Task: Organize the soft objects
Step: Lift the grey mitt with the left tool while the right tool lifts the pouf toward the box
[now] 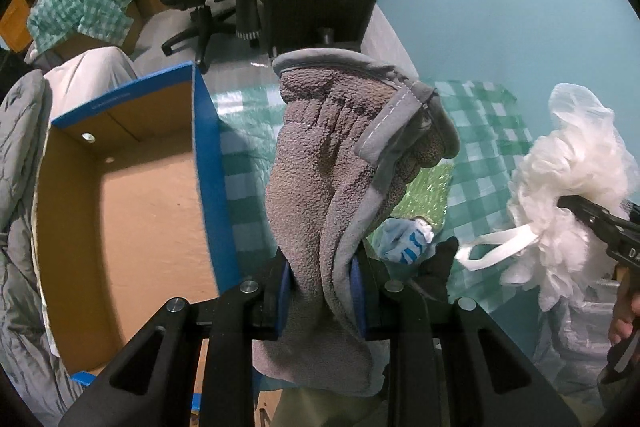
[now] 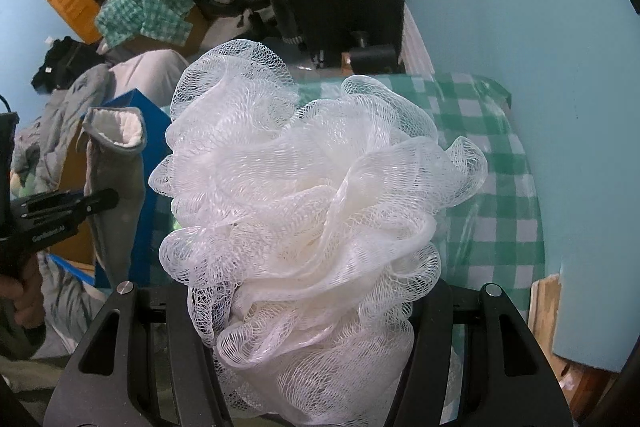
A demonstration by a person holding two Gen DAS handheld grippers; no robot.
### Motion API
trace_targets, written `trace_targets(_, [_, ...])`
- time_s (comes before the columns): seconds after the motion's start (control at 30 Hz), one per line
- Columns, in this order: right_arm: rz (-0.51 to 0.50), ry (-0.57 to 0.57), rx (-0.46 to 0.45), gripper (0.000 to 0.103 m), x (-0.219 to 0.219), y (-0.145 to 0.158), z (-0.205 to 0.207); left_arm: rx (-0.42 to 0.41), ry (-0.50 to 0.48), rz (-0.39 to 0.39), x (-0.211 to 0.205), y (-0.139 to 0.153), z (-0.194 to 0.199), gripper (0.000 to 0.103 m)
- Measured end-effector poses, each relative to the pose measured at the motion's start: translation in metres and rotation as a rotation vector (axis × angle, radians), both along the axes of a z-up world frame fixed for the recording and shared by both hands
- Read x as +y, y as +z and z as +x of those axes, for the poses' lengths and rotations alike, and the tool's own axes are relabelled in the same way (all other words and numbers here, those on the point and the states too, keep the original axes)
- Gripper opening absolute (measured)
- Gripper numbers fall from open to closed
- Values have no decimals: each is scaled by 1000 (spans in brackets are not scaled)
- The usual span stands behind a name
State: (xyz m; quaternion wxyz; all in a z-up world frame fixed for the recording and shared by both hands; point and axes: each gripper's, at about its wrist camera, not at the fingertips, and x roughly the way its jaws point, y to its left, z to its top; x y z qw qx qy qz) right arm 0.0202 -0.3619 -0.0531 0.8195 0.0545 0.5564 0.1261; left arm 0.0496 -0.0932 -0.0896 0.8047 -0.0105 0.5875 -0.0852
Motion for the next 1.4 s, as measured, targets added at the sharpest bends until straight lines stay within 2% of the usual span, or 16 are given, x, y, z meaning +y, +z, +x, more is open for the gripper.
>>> trace_targets(0.3, [35, 70, -52, 57, 26, 24, 14, -68, 40, 17, 25, 36, -11, 25])
trace_targets(0.67, [70, 222, -106, 57, 88, 41, 33, -105, 159, 8, 78, 57, -23, 25])
trace_targets(1.0, [97, 364, -129, 57, 158, 48, 51, -119, 283, 37, 132, 59, -37, 25])
trace_targets(1.4, [106, 529, -123, 57, 245, 36, 59, -101, 378, 73, 184, 44, -47, 25])
